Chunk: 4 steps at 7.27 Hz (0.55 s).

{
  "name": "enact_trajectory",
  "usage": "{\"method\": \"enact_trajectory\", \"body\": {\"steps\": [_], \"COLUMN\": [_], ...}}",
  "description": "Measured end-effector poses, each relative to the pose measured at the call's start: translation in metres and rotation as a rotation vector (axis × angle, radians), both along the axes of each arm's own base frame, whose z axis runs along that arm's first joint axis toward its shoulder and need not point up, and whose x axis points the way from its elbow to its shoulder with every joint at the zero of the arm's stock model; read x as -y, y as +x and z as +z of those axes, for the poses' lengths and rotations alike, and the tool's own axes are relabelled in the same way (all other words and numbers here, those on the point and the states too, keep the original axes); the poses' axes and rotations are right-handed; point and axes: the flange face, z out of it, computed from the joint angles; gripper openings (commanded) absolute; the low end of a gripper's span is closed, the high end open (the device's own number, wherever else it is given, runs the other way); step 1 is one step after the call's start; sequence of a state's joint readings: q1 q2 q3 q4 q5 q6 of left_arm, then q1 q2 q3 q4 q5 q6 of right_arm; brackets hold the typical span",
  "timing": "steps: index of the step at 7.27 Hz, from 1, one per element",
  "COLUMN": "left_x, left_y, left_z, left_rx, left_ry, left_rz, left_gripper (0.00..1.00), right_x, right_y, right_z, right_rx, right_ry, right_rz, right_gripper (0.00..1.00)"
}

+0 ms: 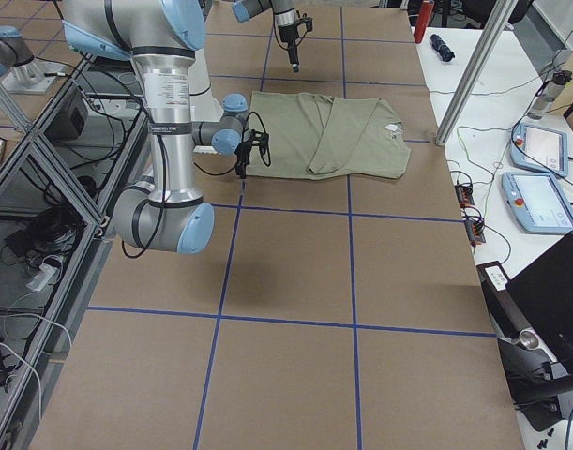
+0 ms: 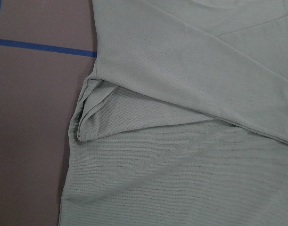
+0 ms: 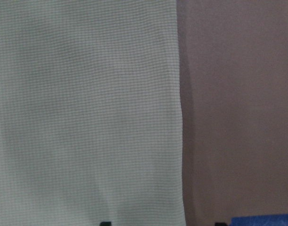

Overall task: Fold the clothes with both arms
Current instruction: 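Move both grippers down to the hem corners nearest the robot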

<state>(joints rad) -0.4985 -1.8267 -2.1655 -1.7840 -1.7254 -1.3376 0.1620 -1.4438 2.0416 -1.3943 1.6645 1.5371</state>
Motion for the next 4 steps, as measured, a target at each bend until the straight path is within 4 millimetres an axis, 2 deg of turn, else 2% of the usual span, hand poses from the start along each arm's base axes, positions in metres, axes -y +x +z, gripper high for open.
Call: {"method": "enact_trajectory", "body": {"steps": [2,3,4], "left_x": [0.0005,0.0007,0.001], "left_y": [-0.0001,-0.0004,-0.0008], "left_z": [-0.001,-0.0029,-0.0035], "left_rx": [-0.001,-0.005,-0.006], "left_ry": [0.002,0.004,0.005], "left_rz": [-0.002,-0.003,-0.005], "left_gripper": [0.99,0.99,0.99], "right_x": [0.0009,0.0011,0.0012], "right_y": [0.0014,0.0023,0.003], "right_z": [0.0001,-0.0012,-0.0027], "right_rx": [-0.001,0.002,0.006], "right_ry": [0.0,0.001,0.001], "right_rz": [0.002,0.003,0.003], "right_gripper": [0.05,0.0,0.0]}}
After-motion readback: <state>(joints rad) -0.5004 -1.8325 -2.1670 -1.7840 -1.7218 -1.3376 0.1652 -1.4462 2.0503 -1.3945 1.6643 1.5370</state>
